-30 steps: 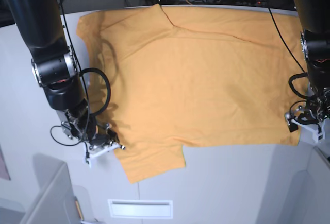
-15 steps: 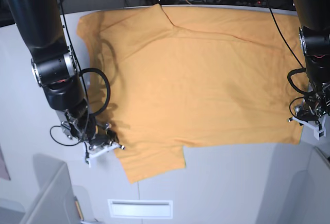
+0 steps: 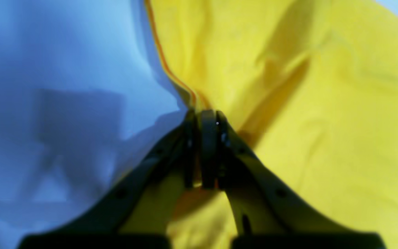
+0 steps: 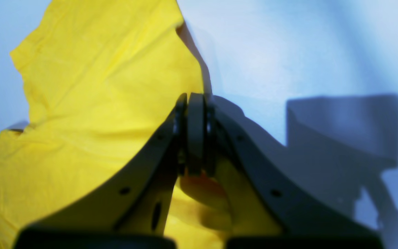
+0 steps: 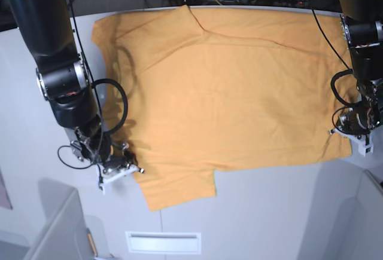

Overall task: Fold the T-shirt properly
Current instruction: 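Release the left gripper and move it to the other hem corner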

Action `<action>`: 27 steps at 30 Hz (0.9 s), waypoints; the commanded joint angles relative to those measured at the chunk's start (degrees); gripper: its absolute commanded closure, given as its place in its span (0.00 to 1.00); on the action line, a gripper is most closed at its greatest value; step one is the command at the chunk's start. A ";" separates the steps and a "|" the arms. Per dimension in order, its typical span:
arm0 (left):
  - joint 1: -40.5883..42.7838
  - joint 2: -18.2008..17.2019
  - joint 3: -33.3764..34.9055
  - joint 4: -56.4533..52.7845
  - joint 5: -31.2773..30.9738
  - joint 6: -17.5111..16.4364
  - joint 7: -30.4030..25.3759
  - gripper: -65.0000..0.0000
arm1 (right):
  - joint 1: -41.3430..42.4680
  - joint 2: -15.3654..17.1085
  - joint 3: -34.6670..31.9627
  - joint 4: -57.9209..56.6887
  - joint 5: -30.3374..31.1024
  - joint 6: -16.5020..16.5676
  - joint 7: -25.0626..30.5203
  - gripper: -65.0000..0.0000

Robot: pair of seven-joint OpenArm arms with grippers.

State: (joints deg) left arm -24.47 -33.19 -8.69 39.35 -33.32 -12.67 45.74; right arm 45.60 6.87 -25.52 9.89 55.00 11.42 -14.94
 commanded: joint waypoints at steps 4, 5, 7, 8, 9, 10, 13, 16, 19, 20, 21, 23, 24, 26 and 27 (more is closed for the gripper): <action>5.26 -1.14 -7.18 9.92 0.75 0.40 7.06 1.00 | 0.77 0.38 -0.11 0.18 -0.63 -0.56 -0.58 1.00; 6.67 -1.05 -8.23 12.29 0.75 0.40 8.46 1.00 | 0.77 0.38 -0.11 0.18 -0.63 -0.56 -0.58 1.00; 9.57 -1.05 -10.43 17.31 0.75 0.40 10.66 1.00 | 0.77 0.29 -0.11 0.18 -0.63 -0.56 -0.58 1.00; 10.80 -0.96 -11.49 19.24 0.75 0.40 11.36 1.00 | 0.77 0.29 -0.11 0.18 -0.63 -0.56 -0.75 1.00; 11.59 -0.96 -12.45 20.47 0.75 0.40 11.71 1.00 | 0.77 0.20 -0.11 0.18 -0.63 -0.56 -1.10 1.00; 12.29 -0.96 -13.42 21.44 0.75 0.40 11.89 1.00 | 0.77 0.20 -0.11 0.35 -0.63 -0.56 -1.54 1.00; 13.08 -1.05 -15.36 22.40 0.75 0.40 11.89 0.84 | 0.77 0.20 -0.11 0.53 -0.63 -0.56 -2.16 1.00; 14.14 -1.23 -17.03 23.55 0.75 0.40 11.89 0.57 | 0.77 0.20 -0.11 0.53 -0.63 -0.56 -2.16 1.00; 14.23 -1.23 -18.52 25.57 0.75 0.40 14.00 0.40 | 0.77 0.12 -0.11 0.53 -0.63 -0.56 -2.16 1.00; 13.96 -1.23 -19.14 26.01 0.75 0.40 14.97 0.38 | 0.77 0.12 -0.11 0.53 -0.63 -0.56 -2.16 1.00; 13.79 -1.23 -20.10 26.71 0.75 0.40 15.50 0.37 | 0.77 0.03 -0.11 0.53 -0.63 -0.56 -2.16 1.00; 13.52 -1.23 -21.69 27.59 0.75 0.40 15.76 0.37 | 0.77 -0.06 -0.11 0.53 -0.63 -0.56 -2.16 1.00; 13.00 -1.40 -21.86 27.59 0.75 0.49 15.67 0.37 | 0.77 -0.06 -0.11 0.53 -0.63 -0.56 -2.16 1.00; 10.01 -1.40 -21.60 26.98 1.01 2.51 15.67 0.37 | 0.77 -0.06 -0.11 0.53 -0.63 -0.56 -2.16 1.00; 8.60 -1.40 -21.60 26.10 1.72 4.18 15.67 0.36 | 0.77 -0.06 -0.11 0.53 -0.63 -0.56 -2.16 1.00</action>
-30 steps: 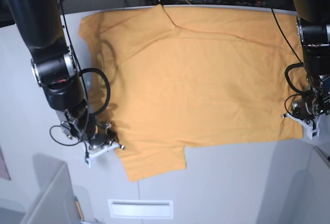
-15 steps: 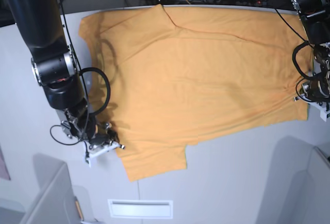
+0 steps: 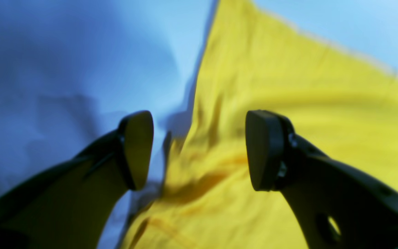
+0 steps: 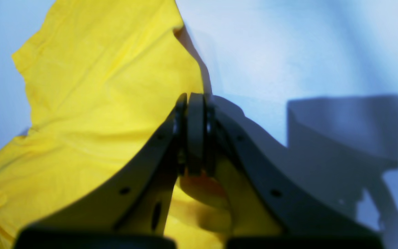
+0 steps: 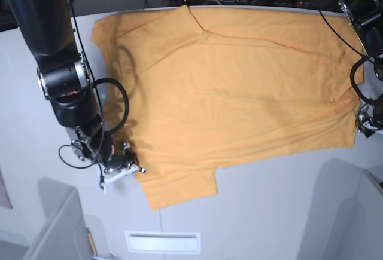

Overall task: Fold the T-shirt properly
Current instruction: 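Release the left gripper and move it to the other hem corner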

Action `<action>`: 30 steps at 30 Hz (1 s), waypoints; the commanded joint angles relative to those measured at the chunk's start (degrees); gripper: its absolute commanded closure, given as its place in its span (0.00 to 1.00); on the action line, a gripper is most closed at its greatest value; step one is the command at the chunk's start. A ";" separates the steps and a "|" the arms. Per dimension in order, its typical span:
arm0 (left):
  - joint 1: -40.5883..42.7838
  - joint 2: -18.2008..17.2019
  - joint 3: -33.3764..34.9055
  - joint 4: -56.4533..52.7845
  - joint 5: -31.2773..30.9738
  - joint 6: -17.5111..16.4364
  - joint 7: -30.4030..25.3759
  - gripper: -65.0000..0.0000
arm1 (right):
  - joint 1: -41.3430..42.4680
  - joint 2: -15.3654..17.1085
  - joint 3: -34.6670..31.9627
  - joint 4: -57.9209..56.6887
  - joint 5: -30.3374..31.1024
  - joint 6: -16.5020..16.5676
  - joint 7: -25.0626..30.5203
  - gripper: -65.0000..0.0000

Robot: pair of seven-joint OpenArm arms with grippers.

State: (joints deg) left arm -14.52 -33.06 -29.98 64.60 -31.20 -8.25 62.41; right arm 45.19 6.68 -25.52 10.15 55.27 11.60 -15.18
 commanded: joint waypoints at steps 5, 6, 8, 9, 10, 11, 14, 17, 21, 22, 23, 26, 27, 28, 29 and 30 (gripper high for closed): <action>-10.05 -1.18 -0.22 -7.50 11.38 0.73 -5.75 0.29 | 1.18 0.14 -0.11 0.27 -0.89 -0.74 -1.92 1.00; -12.16 -1.18 -0.05 -10.58 13.93 0.73 -7.42 0.28 | 1.18 0.05 -0.11 0.35 -0.89 -0.74 -1.92 1.00; -16.99 -1.18 2.86 -18.05 17.79 -0.76 -11.47 0.26 | 1.18 0.05 -0.11 0.35 -0.89 -0.74 -1.92 1.00; -18.84 -1.18 4.61 -21.83 19.11 -1.81 -13.49 0.26 | 1.18 0.05 -0.11 0.35 -0.89 -0.74 -1.92 1.00; -20.95 -1.18 6.72 -26.14 20.43 -3.05 -15.95 0.26 | 1.18 0.05 -0.11 0.35 -0.89 -0.74 -1.92 1.00; -22.79 -1.18 8.75 -30.44 21.22 -3.92 -18.76 0.26 | 1.18 0.05 -0.11 0.35 -0.89 -0.74 -1.92 1.00; -26.75 -1.18 12.88 -40.29 21.84 -4.54 -26.32 0.26 | 1.10 0.22 -0.11 0.35 -0.89 -0.74 -1.92 1.00; -29.56 -1.10 14.99 -46.27 21.93 -4.54 -31.25 0.26 | 1.10 0.40 -0.11 0.35 -0.89 -0.74 -1.92 1.00; -30.36 -1.01 15.08 -48.47 21.93 -4.19 -34.85 0.26 | 1.10 0.49 -0.11 0.35 -0.89 -0.74 -2.01 1.00; -30.27 -1.01 15.25 -48.47 21.93 -4.19 -35.20 0.26 | 1.01 0.49 -0.11 0.35 -0.89 -0.74 -2.01 1.00; -30.18 -0.83 15.25 -48.47 21.93 -4.19 -35.20 0.26 | 1.01 0.49 -0.11 0.35 -0.89 -0.74 -2.01 1.00; -29.83 0.84 15.43 -48.55 22.37 -4.19 -35.29 0.26 | 0.57 0.58 -0.20 0.35 -0.89 -0.74 -2.45 1.00; -28.95 1.10 15.43 -48.55 22.01 -4.19 -35.38 0.26 | 0.57 0.58 -0.20 0.35 -0.89 -0.74 -2.45 1.00; -28.60 1.45 15.25 -48.55 22.01 -4.19 -35.38 0.26 | 0.57 0.58 -0.20 0.35 -0.89 -0.74 -2.45 1.00; -28.25 1.72 15.08 -48.55 22.01 -4.19 -35.47 0.26 | 0.48 0.58 -0.20 0.35 -0.89 -0.74 -2.45 1.00; -28.07 1.81 15.08 -48.47 21.93 -4.19 -35.47 0.26 | 0.48 0.58 -0.20 0.35 -0.89 -0.74 -2.45 1.00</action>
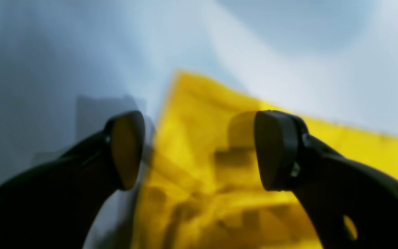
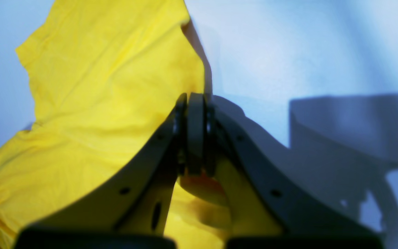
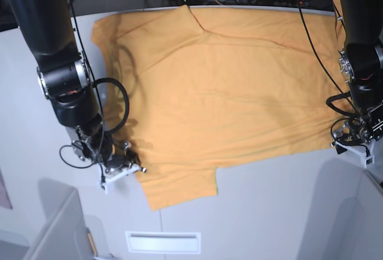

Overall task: Fold the T-shirt properly
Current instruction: 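Release the left gripper and move it to the other hem corner, then grasp both hem corners and fold the hem up toward the collar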

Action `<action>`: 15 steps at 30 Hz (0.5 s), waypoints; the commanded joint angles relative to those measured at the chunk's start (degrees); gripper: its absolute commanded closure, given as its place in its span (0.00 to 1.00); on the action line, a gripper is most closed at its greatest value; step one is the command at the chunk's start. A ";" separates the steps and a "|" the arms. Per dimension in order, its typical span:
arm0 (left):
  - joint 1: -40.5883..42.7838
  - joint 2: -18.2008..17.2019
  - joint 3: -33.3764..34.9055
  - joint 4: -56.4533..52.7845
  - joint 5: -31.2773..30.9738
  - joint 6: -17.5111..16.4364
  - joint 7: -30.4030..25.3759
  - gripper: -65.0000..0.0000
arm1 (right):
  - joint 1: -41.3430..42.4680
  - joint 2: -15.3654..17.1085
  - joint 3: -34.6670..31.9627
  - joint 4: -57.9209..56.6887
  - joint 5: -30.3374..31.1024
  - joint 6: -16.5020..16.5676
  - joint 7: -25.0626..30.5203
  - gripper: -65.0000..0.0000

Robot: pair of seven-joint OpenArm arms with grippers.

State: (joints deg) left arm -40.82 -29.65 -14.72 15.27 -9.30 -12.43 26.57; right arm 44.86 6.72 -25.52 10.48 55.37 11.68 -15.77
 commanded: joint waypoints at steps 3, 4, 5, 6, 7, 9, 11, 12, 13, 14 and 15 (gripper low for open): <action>-1.60 -0.90 -0.27 0.86 0.03 -0.01 0.29 0.27 | 0.72 0.53 -0.20 0.03 -1.00 -0.83 -1.86 1.00; -1.51 -0.90 -0.09 0.86 0.03 -0.01 0.29 0.27 | 0.72 0.53 -0.20 0.03 -1.00 -0.83 -1.86 1.00; -1.51 -0.90 0.00 0.78 0.03 -0.01 0.11 0.27 | 0.72 0.53 -0.20 0.03 -1.00 -0.83 -1.86 1.00; -1.51 -0.90 0.00 0.60 0.03 -0.01 -0.15 0.28 | 0.63 0.53 -0.20 0.03 -1.00 -0.83 -1.86 1.00; -1.25 -0.81 0.08 0.16 0.03 -0.01 -0.33 0.28 | 0.63 0.80 -0.20 0.03 -1.00 -0.83 -1.86 1.00; -0.37 -0.81 0.08 -0.19 0.03 -0.19 -0.33 0.31 | 0.55 1.24 -0.20 0.03 -1.00 -0.83 -1.86 1.00; -0.19 -0.29 0.17 -0.28 0.03 -0.19 -0.41 0.45 | 0.55 1.59 -0.20 0.03 -1.00 -0.83 -1.77 1.00; 0.25 0.24 0.17 -0.19 0.03 -0.28 -0.41 0.54 | 0.55 1.59 -0.20 0.03 -1.00 -0.83 -1.77 1.00; 0.60 0.51 0.08 -0.01 0.03 -0.28 -0.41 0.64 | 0.46 1.59 -0.20 0.03 -1.00 -0.83 -1.77 1.00; 0.69 0.59 0.08 -0.01 0.03 -0.28 -0.50 0.75 | 0.28 1.59 -0.20 0.03 -1.00 -0.83 -1.77 1.00; 0.77 0.68 0.08 -0.01 0.03 -0.28 -0.59 0.86 | 0.11 1.59 -0.20 0.03 -1.00 -0.83 -1.68 1.00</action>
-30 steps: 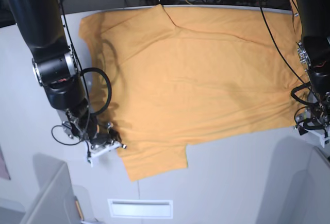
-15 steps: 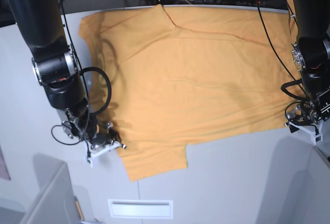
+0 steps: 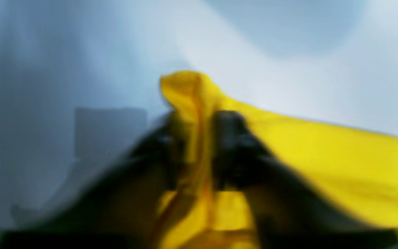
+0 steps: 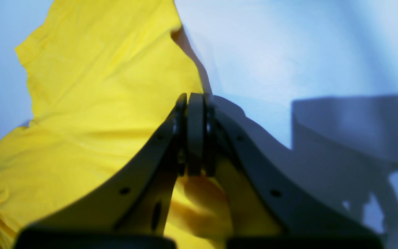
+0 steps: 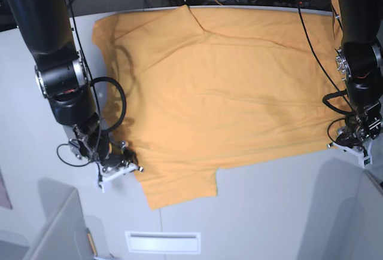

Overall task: Fold the T-shirt properly
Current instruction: 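Grasp both hem corners and fold the hem up toward the collar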

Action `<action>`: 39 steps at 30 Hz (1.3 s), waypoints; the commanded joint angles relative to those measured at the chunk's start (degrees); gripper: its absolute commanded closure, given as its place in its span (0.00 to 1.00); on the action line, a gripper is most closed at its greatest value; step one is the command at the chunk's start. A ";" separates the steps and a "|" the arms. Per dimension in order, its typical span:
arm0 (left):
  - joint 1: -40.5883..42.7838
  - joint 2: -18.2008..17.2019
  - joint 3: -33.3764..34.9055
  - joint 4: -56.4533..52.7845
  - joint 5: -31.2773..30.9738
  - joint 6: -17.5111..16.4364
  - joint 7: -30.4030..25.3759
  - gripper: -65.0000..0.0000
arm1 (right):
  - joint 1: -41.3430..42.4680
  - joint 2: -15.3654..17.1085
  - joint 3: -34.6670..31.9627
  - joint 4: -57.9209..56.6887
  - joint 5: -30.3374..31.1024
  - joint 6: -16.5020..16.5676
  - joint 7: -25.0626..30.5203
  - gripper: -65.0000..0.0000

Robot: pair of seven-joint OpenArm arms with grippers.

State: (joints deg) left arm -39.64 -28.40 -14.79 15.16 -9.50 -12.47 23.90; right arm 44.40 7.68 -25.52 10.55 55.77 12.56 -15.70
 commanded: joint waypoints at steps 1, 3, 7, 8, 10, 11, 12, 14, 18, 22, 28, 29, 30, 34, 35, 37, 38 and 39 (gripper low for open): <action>-0.41 -0.48 0.15 0.09 0.22 -0.23 1.46 0.98 | 0.56 0.62 -0.20 -0.04 -1.39 -1.70 -1.57 1.00; -0.58 -0.39 0.15 0.09 0.22 -0.23 0.50 1.00 | 0.30 0.62 -0.20 -0.04 -1.39 -1.70 -1.39 1.00; -1.64 0.14 0.06 1.06 0.13 -0.32 0.67 1.00 | 0.30 0.98 -0.20 -0.04 -1.39 -1.70 -0.43 1.00; -1.64 0.75 -0.03 2.73 0.13 -0.32 0.93 1.00 | 0.30 1.68 -0.20 -0.04 -1.39 -1.70 -0.16 1.00; -0.67 1.19 -0.29 6.95 0.13 -0.32 3.57 1.00 | 0.39 2.12 -0.20 0.40 -1.39 -1.35 -0.16 1.00; -0.14 1.37 -0.38 9.68 0.05 -0.32 5.33 1.00 | 0.30 2.65 -0.20 1.54 -1.39 -1.35 -0.16 1.00; 0.38 1.81 -0.38 12.75 0.05 -0.32 6.82 1.00 | 0.21 3.61 -0.11 2.95 -1.39 -1.35 -0.16 1.00; 1.97 2.51 -0.38 18.82 -1.27 -0.32 9.73 1.00 | -0.84 4.93 -0.11 6.64 -1.39 -1.35 -0.25 1.00; 4.25 2.43 -0.38 27.44 -6.46 -0.23 13.51 1.00 | -3.04 7.48 0.24 12.62 -1.31 -1.70 -0.52 1.00; 5.84 2.43 -0.38 33.41 -9.80 -0.15 15.79 1.00 | -4.53 10.21 0.33 16.66 -1.31 -1.70 -1.66 1.00; 8.74 2.34 -0.38 38.16 -10.42 0.03 15.88 1.00 | -8.49 13.64 0.42 26.16 -1.13 -1.70 -1.75 1.00; 9.62 2.34 -0.38 39.39 -10.42 0.03 15.88 1.00 | -9.02 14.08 0.42 27.92 -1.13 -1.70 -1.75 1.00; 10.58 2.34 -0.38 40.62 -10.42 0.03 15.88 1.00 | -9.72 14.25 0.42 29.59 -1.13 -1.70 -1.75 1.00; 13.84 2.25 -0.38 43.88 -10.42 0.03 15.88 1.00 | -12.27 16.01 0.42 36.44 -1.04 -1.70 -1.75 1.00; 14.45 2.25 -0.38 44.58 -10.42 0.03 15.88 1.00 | -12.89 16.45 0.42 37.85 -1.04 -1.70 -1.75 1.00; 15.24 2.25 -0.47 45.72 -10.42 0.03 15.88 1.00 | -13.33 16.54 0.42 39.43 -1.04 -1.70 -1.75 1.00; 15.59 2.25 -0.73 46.34 -10.50 0.03 15.88 1.00 | -13.50 16.54 0.42 39.78 -1.04 -1.70 -1.75 1.00; 15.95 2.34 -1.96 47.13 -10.50 -0.15 15.88 1.00 | -14.03 16.54 0.42 40.05 -1.04 -1.70 -1.75 1.00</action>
State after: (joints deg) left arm -22.35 -24.75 -16.12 61.01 -19.81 -12.67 41.25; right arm 28.62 23.49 -25.52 49.60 54.11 10.50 -18.63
